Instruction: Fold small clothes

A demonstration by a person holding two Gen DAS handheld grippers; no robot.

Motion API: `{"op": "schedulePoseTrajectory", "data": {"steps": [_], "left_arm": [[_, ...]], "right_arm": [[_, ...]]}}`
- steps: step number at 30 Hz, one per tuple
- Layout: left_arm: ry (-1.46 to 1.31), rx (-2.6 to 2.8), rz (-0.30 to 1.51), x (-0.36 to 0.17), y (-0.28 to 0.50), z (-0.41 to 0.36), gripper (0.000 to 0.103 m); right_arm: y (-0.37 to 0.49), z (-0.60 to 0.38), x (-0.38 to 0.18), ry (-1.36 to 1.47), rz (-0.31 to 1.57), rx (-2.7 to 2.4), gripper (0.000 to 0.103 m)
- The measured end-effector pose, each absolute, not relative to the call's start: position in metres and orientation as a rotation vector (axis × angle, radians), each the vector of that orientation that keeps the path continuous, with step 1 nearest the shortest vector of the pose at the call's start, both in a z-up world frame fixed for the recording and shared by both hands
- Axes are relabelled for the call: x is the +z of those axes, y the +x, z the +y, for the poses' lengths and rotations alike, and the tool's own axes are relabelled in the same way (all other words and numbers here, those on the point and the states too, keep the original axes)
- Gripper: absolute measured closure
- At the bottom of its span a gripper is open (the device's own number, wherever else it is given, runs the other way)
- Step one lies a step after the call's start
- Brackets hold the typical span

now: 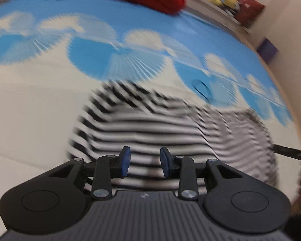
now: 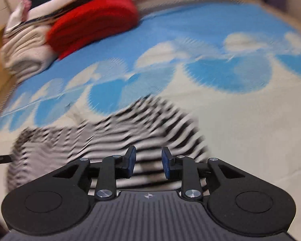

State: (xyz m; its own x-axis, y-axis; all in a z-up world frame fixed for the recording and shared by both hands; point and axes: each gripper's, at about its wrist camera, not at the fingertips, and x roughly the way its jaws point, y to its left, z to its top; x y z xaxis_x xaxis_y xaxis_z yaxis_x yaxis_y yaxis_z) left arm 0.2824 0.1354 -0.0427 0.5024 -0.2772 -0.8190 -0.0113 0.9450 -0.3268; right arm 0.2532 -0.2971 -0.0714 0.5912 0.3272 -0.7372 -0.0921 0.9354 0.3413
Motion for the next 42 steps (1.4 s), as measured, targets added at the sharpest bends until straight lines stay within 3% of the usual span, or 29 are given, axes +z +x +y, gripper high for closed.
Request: {"op": "schedulePoseTrajectory", "data": {"steps": [6,12,17,22,26,29,32,37,42], "left_arm": [[-0.202,-0.148,1.158,-0.078,0.290,0.111,0.067],[-0.309,-0.163,1.069,-0.047,0.264,0.133,0.067],[-0.228,-0.145,1.258,-0.070,0.250,0.142,0.067],[-0.256,-0.161,1.197,-0.052,0.239,0.155,0.067],[-0.504,-0.059,1.060,-0.028,0.223,0.205,0.051],[-0.607,0.033,1.055,-0.038,0.216,0.226,0.049],[-0.681,0.057,1.112,-0.051,0.221,0.233,0.049],[-0.658,0.085,1.151,-0.064,0.238,0.228,0.029],[-0.684,0.133,1.202,-0.083,0.248,0.232,0.028]], "right_arm": [[0.252,-0.284,-0.098,0.158,1.068,0.213,0.063],[0.238,-0.303,-0.083,0.219,1.040,0.180,0.062],[0.230,-0.304,-0.103,0.095,1.187,0.131,0.062],[0.218,-0.310,-0.078,0.110,1.069,0.097,0.062],[0.192,-0.331,-0.026,0.202,0.859,0.112,0.057],[0.171,-0.339,-0.010,0.221,0.745,0.101,0.051],[0.163,-0.348,-0.014,0.315,0.765,0.042,0.051],[0.168,-0.342,-0.015,0.299,0.801,0.027,0.051],[0.170,-0.339,-0.012,0.216,0.811,0.034,0.051]]}}
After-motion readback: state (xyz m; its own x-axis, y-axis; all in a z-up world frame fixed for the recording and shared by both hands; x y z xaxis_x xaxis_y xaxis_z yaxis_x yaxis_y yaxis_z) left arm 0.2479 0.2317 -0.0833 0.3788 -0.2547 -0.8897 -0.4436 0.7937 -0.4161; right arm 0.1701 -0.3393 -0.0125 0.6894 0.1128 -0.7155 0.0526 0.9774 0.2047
